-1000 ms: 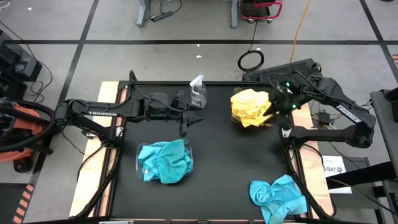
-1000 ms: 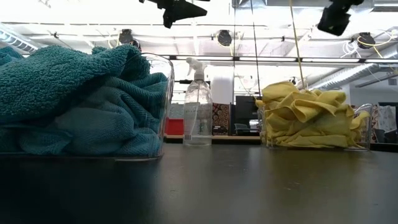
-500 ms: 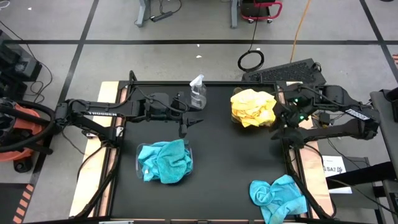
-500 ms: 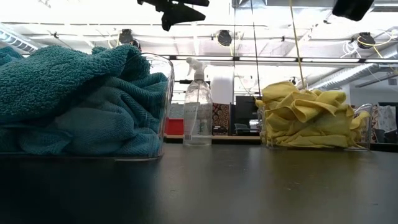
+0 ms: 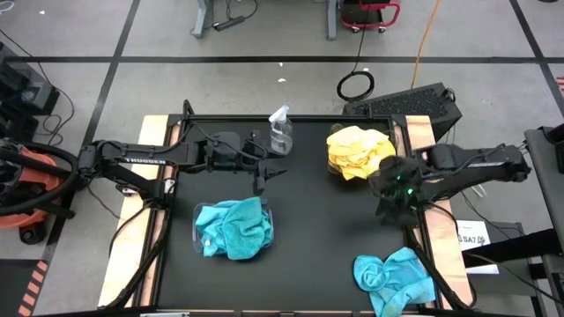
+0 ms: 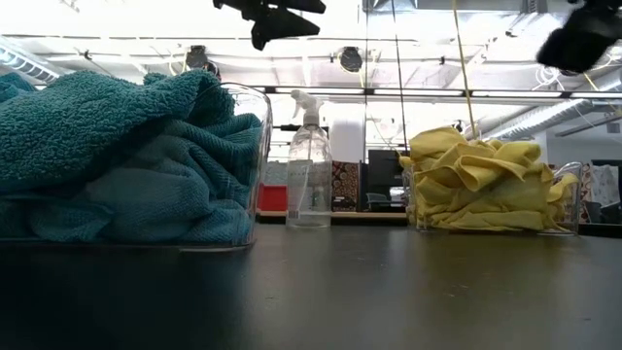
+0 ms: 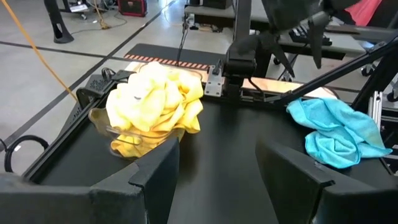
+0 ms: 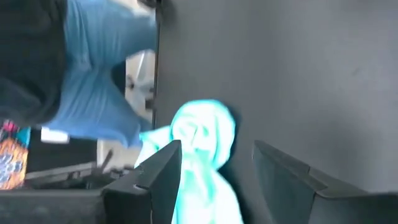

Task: Sort microfiber towel by color & place in baskets
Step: Put the blue towel into the bottom transparent bin

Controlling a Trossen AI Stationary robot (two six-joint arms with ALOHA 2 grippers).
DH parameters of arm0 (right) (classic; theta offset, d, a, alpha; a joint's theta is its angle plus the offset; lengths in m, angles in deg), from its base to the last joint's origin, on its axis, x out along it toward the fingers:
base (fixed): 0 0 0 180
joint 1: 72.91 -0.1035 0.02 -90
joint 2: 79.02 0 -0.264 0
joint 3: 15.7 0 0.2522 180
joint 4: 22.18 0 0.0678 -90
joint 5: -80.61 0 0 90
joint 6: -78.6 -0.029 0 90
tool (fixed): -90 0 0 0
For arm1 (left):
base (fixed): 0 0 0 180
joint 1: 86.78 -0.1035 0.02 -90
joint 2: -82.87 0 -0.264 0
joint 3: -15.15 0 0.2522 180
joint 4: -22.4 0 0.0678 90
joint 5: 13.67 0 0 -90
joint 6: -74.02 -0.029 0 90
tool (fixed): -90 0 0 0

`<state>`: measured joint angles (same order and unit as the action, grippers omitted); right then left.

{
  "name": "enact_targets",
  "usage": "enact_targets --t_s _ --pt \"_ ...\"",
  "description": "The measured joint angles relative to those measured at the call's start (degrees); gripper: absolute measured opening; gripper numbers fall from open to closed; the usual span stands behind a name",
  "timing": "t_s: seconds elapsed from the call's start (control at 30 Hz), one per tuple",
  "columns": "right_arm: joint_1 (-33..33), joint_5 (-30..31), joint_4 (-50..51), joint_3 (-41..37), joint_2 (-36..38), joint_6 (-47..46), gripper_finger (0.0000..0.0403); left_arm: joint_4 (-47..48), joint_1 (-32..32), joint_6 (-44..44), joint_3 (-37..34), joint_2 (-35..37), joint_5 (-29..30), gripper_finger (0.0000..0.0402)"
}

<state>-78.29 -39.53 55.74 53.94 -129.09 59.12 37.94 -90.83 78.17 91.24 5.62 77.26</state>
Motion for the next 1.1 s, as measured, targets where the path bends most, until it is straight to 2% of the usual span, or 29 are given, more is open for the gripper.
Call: enact_targets --t_s 0.17,0.43,0.73,0.97,1.1 --pt "-7.49 -1.74 -3.03 -6.32 0.0 -4.8 0.019 1.38 0.0 0.01 0.0 0.0 0.0 0.0219" --pt "-19.81 -1.2 -11.72 -12.94 0.02 -14.3 0.019 1.84 0.0 0.0 0.0 0.0 -0.01 0.0219" --pt "-33.67 4.28 -20.34 -17.36 -1.28 -24.92 0.0189 1.84 0.0 -0.02 0.0 0.0 -0.02 0.0219" --pt "-43.94 9.07 -28.47 -17.92 -7.47 -29.59 0.0189 1.84 0.02 -0.05 0.0 0.0 -0.02 0.0219" --pt "-48.58 9.78 -33.38 -17.92 -12.88 -32.69 0.0189 1.84 0.02 -0.07 0.0 0.0 -0.02 0.0219"
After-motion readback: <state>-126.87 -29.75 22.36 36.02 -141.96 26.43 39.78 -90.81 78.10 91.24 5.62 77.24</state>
